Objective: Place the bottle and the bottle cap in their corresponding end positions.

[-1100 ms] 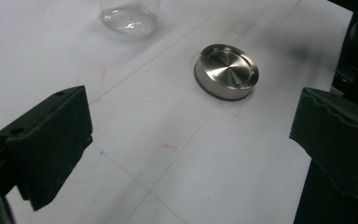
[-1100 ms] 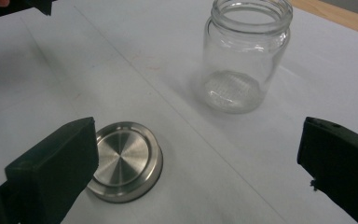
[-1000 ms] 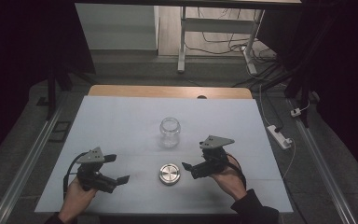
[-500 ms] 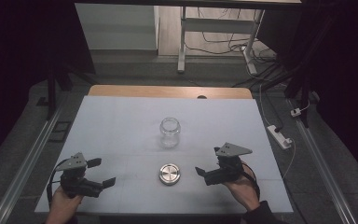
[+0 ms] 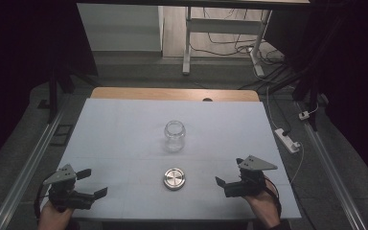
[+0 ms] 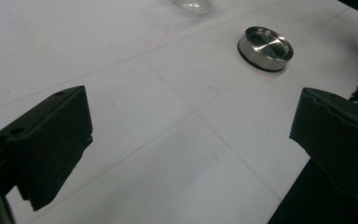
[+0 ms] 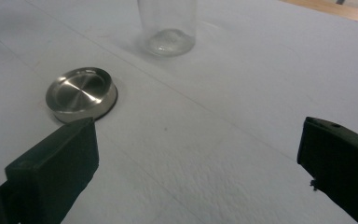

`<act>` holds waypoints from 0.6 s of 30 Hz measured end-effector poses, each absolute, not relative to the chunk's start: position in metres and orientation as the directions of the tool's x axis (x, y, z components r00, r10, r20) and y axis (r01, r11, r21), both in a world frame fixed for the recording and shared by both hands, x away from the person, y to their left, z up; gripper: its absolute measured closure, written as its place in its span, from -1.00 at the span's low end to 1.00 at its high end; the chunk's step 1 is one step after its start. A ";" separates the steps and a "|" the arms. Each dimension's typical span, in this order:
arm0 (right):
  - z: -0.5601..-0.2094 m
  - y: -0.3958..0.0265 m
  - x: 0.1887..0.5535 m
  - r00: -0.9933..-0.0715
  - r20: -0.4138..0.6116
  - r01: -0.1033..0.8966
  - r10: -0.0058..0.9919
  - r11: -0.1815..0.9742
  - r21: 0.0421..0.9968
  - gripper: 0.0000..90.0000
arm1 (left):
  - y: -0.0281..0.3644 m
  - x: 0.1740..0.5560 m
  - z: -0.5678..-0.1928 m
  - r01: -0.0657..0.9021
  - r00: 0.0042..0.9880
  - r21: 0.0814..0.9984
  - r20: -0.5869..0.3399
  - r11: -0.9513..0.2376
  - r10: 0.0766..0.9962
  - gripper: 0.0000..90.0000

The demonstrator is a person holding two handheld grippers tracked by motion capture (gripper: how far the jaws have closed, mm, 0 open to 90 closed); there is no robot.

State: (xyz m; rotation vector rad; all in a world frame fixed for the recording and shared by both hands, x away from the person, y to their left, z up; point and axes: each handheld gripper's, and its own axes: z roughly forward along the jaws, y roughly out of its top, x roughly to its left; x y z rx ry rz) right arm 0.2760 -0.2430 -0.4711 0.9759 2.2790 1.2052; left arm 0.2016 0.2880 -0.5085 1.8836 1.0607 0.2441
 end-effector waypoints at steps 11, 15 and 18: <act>-0.480 -0.271 0.261 -0.629 -0.005 0.447 0.777 0.367 0.816 -1.00 | 0.302 0.188 -0.518 0.598 0.567 0.782 -0.257 -0.176 0.783 -1.00; -0.485 -0.277 0.255 -0.620 -0.013 0.462 0.785 0.378 0.802 -1.00 | 0.304 0.186 -0.520 0.606 0.557 0.774 -0.250 -0.182 0.792 -1.00; -0.488 -0.281 0.251 -0.613 -0.017 0.476 0.790 0.386 0.791 -1.00 | 0.304 0.184 -0.521 0.612 0.546 0.767 -0.234 -0.193 0.804 -1.00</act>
